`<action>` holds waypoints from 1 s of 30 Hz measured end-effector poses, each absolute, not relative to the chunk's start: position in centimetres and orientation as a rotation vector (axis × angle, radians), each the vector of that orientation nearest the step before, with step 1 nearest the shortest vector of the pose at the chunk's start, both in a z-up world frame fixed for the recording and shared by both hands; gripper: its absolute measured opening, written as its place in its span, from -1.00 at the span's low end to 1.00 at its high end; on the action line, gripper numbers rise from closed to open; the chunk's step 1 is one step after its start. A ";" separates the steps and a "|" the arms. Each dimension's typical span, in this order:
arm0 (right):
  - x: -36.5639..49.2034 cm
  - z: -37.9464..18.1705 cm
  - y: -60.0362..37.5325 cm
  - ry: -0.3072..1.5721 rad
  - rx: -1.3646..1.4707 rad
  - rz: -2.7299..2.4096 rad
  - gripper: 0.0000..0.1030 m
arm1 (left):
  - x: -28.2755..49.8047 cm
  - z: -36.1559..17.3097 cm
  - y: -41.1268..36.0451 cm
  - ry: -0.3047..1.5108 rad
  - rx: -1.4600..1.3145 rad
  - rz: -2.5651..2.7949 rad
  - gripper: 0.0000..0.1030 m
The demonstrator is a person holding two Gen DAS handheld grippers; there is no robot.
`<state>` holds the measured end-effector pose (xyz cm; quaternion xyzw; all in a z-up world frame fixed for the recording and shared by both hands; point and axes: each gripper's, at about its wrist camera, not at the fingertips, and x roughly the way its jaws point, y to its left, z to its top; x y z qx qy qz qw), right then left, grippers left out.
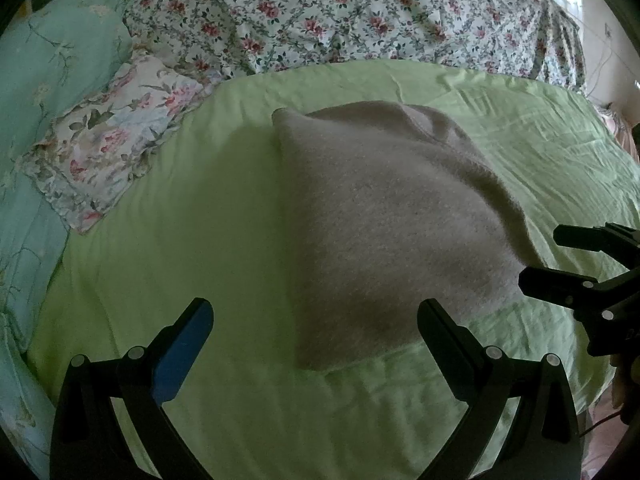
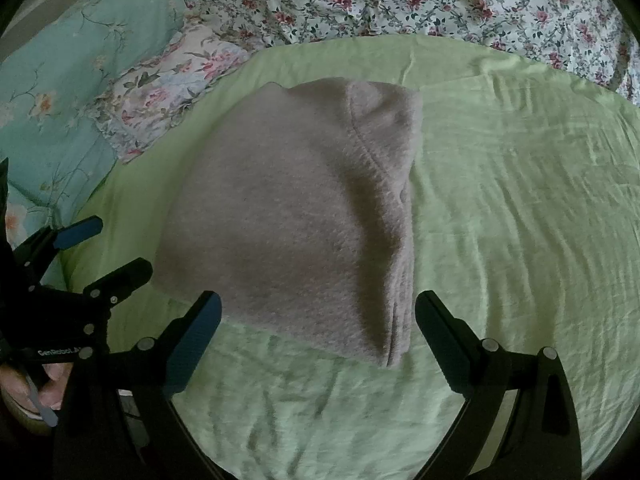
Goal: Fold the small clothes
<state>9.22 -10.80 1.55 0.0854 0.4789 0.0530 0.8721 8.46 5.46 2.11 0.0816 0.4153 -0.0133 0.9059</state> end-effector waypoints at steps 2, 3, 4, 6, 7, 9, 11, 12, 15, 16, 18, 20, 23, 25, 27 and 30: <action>9.3 1.6 -11.1 1.002 0.180 0.111 0.89 | 8.6 2.1 5.4 0.859 0.165 -0.030 0.98; 9.3 1.6 -11.3 1.003 0.180 0.113 0.89 | 8.6 2.1 5.4 0.860 0.164 -0.031 0.98; 9.4 1.5 -11.4 1.004 0.180 0.112 0.89 | 8.7 2.1 5.4 0.862 0.162 -0.033 0.98; 9.4 1.5 -11.4 1.003 0.179 0.113 0.89 | 8.9 2.0 5.3 0.866 0.159 -0.035 0.98; 9.4 1.5 -11.4 1.003 0.179 0.112 0.89 | 9.0 1.9 5.2 0.866 0.156 -0.035 0.98; 9.5 1.4 -11.6 1.005 0.180 0.111 0.89 | 9.1 2.0 5.1 0.865 0.154 -0.035 0.98; 9.8 1.4 -11.9 1.007 0.177 0.110 0.89 | 9.2 2.1 5.0 0.859 0.156 -0.032 0.98; 10.0 1.4 -11.9 1.005 0.176 0.108 0.89 | 9.3 2.1 4.9 0.856 0.158 -0.031 0.98; 10.5 1.6 -12.1 0.999 0.177 0.104 0.89 | 9.7 2.3 4.8 0.853 0.162 -0.030 0.98; 10.7 1.7 -12.2 0.996 0.176 0.105 0.89 | 9.8 2.3 4.8 0.854 0.165 -0.028 0.98; 11.0 1.9 -12.2 0.994 0.173 0.109 0.89 | 10.0 2.3 4.7 0.854 0.171 -0.026 0.98; 11.3 1.9 -12.2 0.995 0.166 0.115 0.89 | 10.1 2.4 4.6 0.853 0.184 -0.023 0.98; 11.5 1.9 -11.8 0.998 0.161 0.119 0.89 | 10.2 2.4 4.5 0.843 0.209 -0.009 0.98; 11.7 1.9 -11.6 0.999 0.159 0.121 0.89 | 10.4 2.4 4.6 0.839 0.219 -0.004 0.98; 11.7 1.9 -11.6 0.997 0.160 0.125 0.89 | 10.4 2.4 4.6 0.837 0.221 -0.001 0.98; 11.7 2.0 -11.6 0.996 0.161 0.125 0.89 | 10.5 2.5 4.7 0.832 0.224 0.004 0.98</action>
